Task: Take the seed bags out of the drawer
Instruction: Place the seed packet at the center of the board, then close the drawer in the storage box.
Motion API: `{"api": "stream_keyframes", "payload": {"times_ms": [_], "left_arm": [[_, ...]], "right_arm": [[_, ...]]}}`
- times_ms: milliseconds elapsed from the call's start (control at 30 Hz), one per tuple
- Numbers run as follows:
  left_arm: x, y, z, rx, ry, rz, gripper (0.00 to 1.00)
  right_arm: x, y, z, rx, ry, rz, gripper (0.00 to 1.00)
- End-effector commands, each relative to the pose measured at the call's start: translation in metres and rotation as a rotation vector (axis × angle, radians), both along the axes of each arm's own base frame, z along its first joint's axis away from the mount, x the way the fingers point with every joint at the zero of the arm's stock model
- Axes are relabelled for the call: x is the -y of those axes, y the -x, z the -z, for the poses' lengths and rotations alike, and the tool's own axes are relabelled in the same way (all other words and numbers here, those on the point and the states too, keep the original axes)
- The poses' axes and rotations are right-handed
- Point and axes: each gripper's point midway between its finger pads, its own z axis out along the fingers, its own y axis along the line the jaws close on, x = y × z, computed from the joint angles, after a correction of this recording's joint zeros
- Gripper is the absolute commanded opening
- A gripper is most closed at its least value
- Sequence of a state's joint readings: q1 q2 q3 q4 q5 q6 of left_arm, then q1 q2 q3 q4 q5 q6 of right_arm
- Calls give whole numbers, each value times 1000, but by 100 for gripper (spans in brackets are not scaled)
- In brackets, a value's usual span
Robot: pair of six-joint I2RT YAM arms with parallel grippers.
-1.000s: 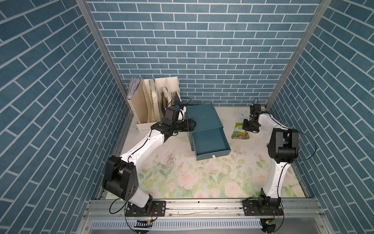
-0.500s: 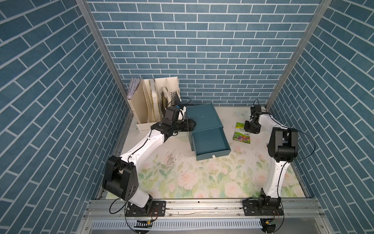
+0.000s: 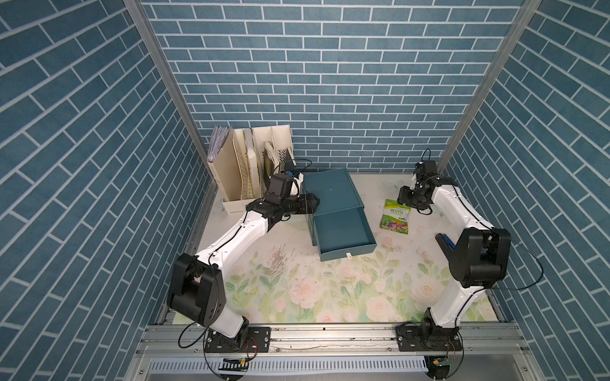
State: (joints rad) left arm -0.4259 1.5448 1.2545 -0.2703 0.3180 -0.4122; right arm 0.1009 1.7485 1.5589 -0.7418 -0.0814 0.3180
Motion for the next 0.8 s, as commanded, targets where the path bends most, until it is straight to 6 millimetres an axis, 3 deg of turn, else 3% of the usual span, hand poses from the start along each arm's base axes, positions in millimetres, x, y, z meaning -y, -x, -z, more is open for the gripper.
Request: {"api": "stream_keyframes", "payload": {"times_ms": [0, 400, 767], "left_arm": [[-21, 11, 52, -144, -130, -26, 78], [-21, 8, 55, -149, -132, -22, 78], [-23, 9, 56, -153, -142, -13, 78]], "right_arm": [[-26, 33, -19, -16, -79, -59, 69], [-106, 122, -100, 96, -276, -311, 78], [-172, 201, -125, 38, -344, -509, 80]]}}
